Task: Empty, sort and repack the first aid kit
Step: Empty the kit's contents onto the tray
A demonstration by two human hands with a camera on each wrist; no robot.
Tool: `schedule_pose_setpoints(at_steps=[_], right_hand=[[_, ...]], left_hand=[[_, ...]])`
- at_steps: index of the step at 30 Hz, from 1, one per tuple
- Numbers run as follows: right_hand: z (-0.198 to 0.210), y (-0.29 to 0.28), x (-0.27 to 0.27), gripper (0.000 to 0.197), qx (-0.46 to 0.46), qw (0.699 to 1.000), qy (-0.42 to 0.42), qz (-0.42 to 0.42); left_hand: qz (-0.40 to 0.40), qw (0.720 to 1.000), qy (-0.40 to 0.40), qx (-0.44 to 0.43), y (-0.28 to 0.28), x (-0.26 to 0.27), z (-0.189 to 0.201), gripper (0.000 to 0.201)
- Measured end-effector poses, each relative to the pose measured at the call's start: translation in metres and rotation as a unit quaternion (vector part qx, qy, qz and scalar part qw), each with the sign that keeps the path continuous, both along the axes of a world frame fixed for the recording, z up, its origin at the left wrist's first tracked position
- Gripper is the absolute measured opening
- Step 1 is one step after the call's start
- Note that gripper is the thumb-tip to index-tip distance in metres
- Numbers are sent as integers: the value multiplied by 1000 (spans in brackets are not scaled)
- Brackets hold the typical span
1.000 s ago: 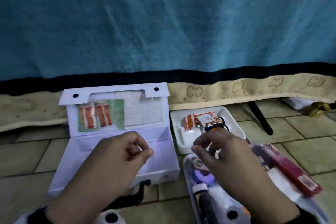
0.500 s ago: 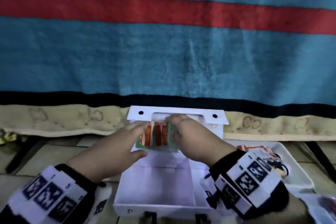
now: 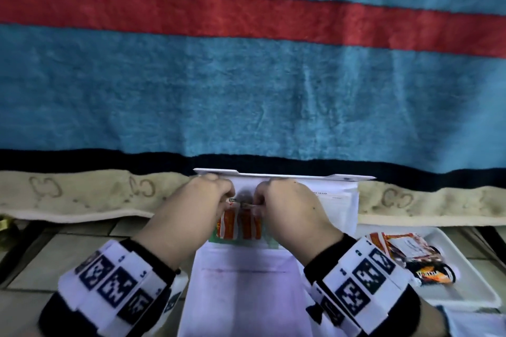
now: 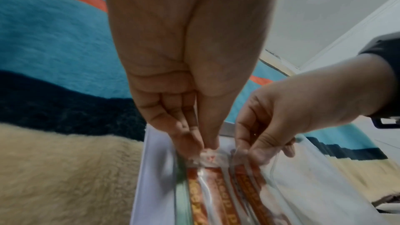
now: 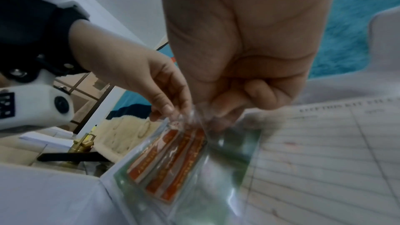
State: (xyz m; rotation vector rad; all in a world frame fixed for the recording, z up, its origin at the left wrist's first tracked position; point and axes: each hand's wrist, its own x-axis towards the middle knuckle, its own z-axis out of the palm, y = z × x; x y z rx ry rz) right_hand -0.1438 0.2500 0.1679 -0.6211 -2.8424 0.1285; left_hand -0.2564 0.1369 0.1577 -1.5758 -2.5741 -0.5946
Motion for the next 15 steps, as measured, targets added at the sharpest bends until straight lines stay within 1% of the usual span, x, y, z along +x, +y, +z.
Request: schedule_pose_setpoints(at_steps=[2, 4, 6, 8, 10, 11, 13, 14, 15], right_hand=[[-3, -2, -1, 21, 38, 999, -17, 3], [-4, -3, -1, 25, 53, 998, -21, 13], [-4, -3, 1, 25, 57, 998, -11, 12], [-2, 0, 4, 26, 38, 999, 10, -7], [0, 4, 8, 26, 4, 999, 35, -30], [2, 6, 11, 20, -30, 997, 60, -34], [7, 10, 19, 4, -104, 982, 150, -38], [11, 12, 26, 3, -132, 969, 203, -42], [14, 14, 34, 8, -147, 954, 255, -48]], left_hand=[[18, 1000, 9, -12, 5, 0, -3, 7], [30, 998, 44, -27, 8, 2, -4, 3], [31, 995, 82, -48, 9, 8, -2, 11], [31, 992, 114, -44, 12, 12, 0, 16], [33, 995, 90, -12, 13, 11, 0, 19], [42, 997, 60, 6, 12, 12, 2, 24], [69, 996, -2, 62, 10, 15, 8, 24], [82, 992, -16, 95, 8, 19, 11, 19], [88, 987, -24, 131, 7, 25, 15, 14]])
